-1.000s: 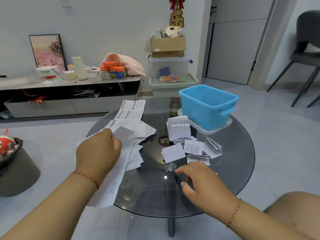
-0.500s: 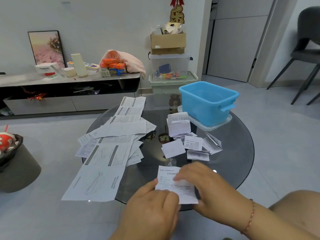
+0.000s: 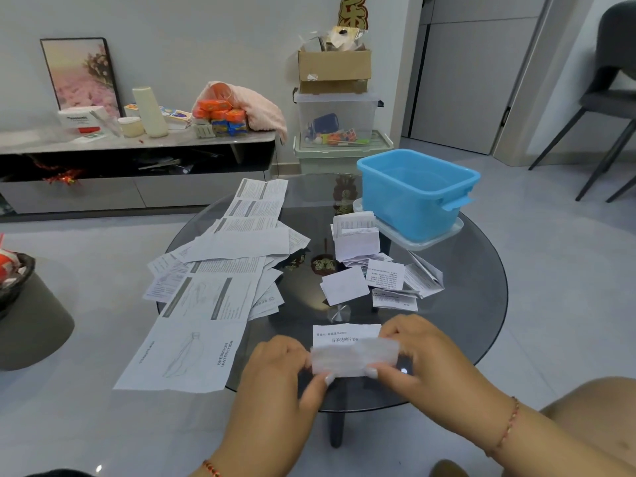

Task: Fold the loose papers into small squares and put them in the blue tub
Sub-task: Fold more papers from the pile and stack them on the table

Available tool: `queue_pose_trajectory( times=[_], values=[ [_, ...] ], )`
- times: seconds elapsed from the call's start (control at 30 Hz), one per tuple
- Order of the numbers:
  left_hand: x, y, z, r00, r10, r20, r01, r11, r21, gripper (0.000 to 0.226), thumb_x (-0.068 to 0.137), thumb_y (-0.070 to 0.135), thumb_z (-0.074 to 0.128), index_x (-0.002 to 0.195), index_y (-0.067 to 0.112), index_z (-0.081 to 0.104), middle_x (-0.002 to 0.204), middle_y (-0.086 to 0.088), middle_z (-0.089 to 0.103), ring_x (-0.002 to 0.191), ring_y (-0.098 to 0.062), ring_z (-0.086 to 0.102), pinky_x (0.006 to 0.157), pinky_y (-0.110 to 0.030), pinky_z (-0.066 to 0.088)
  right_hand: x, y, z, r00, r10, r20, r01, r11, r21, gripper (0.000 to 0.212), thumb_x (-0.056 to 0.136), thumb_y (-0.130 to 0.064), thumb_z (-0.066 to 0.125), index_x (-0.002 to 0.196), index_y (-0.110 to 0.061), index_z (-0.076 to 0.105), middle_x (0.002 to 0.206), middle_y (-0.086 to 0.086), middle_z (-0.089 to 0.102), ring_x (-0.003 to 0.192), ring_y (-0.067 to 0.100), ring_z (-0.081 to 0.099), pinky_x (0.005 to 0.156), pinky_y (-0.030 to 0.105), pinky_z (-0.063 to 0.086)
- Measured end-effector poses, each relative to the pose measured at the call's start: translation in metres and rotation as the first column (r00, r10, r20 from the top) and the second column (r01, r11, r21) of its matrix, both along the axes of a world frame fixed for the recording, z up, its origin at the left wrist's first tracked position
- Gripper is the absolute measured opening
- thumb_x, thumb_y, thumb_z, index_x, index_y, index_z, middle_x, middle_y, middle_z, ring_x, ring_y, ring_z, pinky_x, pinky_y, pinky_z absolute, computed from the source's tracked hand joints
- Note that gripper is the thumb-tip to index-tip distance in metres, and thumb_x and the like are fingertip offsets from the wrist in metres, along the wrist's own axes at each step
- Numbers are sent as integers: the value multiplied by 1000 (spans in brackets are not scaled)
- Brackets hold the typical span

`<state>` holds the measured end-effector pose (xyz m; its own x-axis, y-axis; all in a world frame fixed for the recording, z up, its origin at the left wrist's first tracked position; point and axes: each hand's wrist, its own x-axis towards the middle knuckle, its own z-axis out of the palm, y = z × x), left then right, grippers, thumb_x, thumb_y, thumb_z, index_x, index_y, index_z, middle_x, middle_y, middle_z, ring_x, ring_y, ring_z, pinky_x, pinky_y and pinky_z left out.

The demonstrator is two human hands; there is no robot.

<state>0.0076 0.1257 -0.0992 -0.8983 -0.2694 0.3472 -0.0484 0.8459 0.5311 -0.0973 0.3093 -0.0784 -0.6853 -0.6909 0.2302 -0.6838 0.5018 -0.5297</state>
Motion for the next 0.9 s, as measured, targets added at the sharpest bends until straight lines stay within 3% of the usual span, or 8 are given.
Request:
queue_pose_trajectory(
  times=[0.07,0.13,0.3,0.43,0.63,0.77,0.83,0.9],
  values=[
    [-2,2,2,999,51,12,-51,999,17,36,83,43,65,60,34,39,83,21,43,89,-1,40,69,-12,32,-2,-2,-3,998,-69,0,69,997,30,33,83,-44,63,82,-12,66,91,-13,50,93,2,42,80,11,35],
    [-4,4,4,995,99,21,-99,995,28,31,85,45,61,63,31,45,85,20,42,88,-2,40,70,-11,32,-1,-4,-4,992,-129,8,128,990,54,37,83,-48,61,78,-12,63,90,-11,49,93,3,40,79,11,35],
    [-8,8,6,984,168,66,-168,986,2,30,85,52,56,66,29,51,85,17,43,84,-4,43,64,-10,32,4,-8,0,975,-222,13,220,970,107,35,82,-50,63,65,-23,48,91,-10,46,92,5,37,72,10,34],
    [-8,8,8,979,188,75,-189,982,-1,30,83,51,59,64,31,48,83,17,44,81,-4,44,62,-11,32,4,-10,-1,970,-243,27,238,964,120,31,83,-48,63,68,-23,50,90,-11,44,93,4,35,72,9,33],
    [-6,4,8,992,125,19,-126,990,56,24,81,40,67,91,39,45,92,22,46,90,-4,46,72,-14,39,4,-5,3,967,-253,32,247,961,123,28,82,-42,64,74,-31,40,90,-14,43,91,5,38,70,11,33],
    [-8,0,3,996,-52,-74,47,997,-65,24,79,13,61,86,36,65,90,27,49,89,0,40,69,-9,35,5,-6,8,977,-213,26,210,973,98,29,80,-36,66,89,-34,39,95,-19,42,96,3,38,73,9,34],
    [-8,0,-3,976,-173,-134,147,971,-187,33,72,12,48,87,33,69,90,19,55,86,-3,44,68,-16,42,6,-9,8,990,-137,-30,139,986,92,34,80,-34,62,107,-38,41,105,-26,37,106,-1,34,86,7,28],
    [-6,1,-8,965,-234,-123,192,941,-278,40,70,16,40,96,34,66,91,15,56,85,-8,47,66,-24,42,7,-12,8,998,-28,-62,35,993,114,49,79,-42,47,127,-39,38,121,-29,31,118,-7,24,101,8,12]
  ],
)
